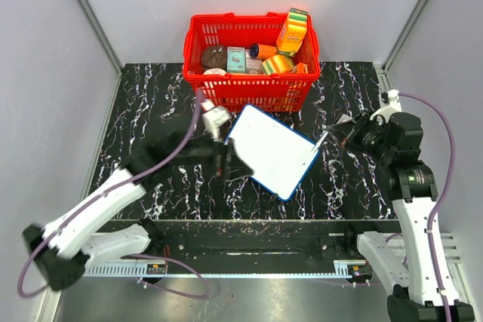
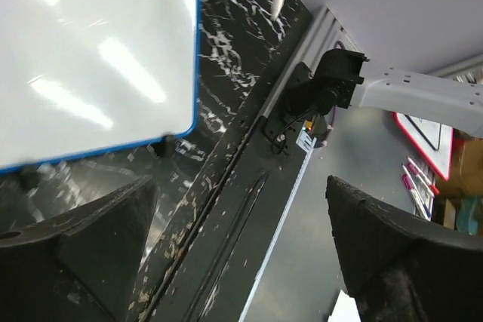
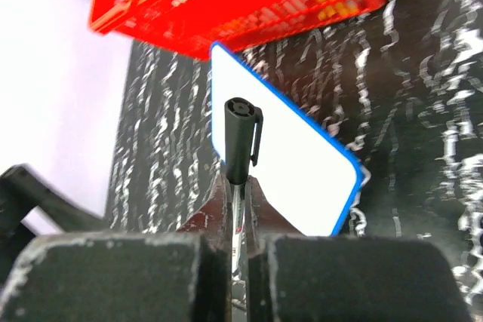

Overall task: Write a sentence on the whiteboard
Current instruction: Pass from the right arm to the left

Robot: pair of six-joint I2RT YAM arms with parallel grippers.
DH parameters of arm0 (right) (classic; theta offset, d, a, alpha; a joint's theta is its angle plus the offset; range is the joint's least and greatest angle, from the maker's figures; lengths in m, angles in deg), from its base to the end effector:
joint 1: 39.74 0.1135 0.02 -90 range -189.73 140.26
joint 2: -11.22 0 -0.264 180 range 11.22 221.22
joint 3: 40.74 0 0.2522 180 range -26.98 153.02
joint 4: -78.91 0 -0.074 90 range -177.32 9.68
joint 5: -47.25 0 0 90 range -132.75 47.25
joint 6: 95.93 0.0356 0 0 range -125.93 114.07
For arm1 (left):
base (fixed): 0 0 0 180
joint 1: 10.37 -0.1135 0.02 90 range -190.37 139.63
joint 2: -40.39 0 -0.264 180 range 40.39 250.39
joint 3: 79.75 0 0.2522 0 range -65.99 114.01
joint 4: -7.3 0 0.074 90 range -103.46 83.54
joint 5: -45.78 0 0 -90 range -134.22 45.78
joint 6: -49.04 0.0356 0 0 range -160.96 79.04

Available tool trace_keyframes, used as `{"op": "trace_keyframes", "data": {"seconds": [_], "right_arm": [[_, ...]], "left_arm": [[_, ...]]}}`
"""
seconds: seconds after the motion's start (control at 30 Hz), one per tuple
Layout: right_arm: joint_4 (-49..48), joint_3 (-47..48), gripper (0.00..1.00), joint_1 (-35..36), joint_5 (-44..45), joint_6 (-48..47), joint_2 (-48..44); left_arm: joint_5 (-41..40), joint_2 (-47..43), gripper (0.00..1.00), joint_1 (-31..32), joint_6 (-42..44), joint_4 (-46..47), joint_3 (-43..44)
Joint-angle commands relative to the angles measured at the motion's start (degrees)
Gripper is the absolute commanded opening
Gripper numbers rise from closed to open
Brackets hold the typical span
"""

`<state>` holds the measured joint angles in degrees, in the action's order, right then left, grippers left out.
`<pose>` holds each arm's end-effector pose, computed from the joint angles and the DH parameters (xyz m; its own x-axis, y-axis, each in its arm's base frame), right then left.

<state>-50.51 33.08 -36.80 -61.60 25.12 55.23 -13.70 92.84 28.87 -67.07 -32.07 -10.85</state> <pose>0.1489 0.0192 0.3841 -0.4841 0.4639 -0.7419 -0.1174 0.8058 0.5804 0.1414 -0.1389 0.3535 -0.6701 0.0578 -0.7400 0.6819 0.4418 -0.5829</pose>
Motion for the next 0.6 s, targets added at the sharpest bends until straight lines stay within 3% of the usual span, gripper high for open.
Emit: {"op": "trace_keyframes", "data": {"seconds": [0.0, 0.27, 0.37, 0.47, 0.57], "right_arm": [[-10.5, -5.1, 0.00, 0.1, -16.4, 5.7, -1.6], [-13.1, -8.2, 0.00, 0.0, -20.5, 12.2, -8.2], [-12.6, -8.0, 0.00, 0.0, -19.8, 12.3, -9.3], [-12.3, -8.2, 0.00, 0.0, -19.5, 12.2, -9.5], [-12.2, -8.5, 0.00, 0.0, -19.5, 12.4, -9.6]], "left_arm": [[-4.6, 14.2, 0.96, 8.6, 0.0, 13.2, 8.0], [-3.6, 32.7, 0.95, 16.4, 1.1, 17.8, 21.8], [-2.7, 35.5, 0.88, 17.4, 0.9, 18.1, 24.4], [-1.7, 35.9, 0.70, 17.7, 0.1, 20.3, 23.7], [-2.1, 35.3, 0.18, 17.7, -0.3, 21.0, 22.6]]}}
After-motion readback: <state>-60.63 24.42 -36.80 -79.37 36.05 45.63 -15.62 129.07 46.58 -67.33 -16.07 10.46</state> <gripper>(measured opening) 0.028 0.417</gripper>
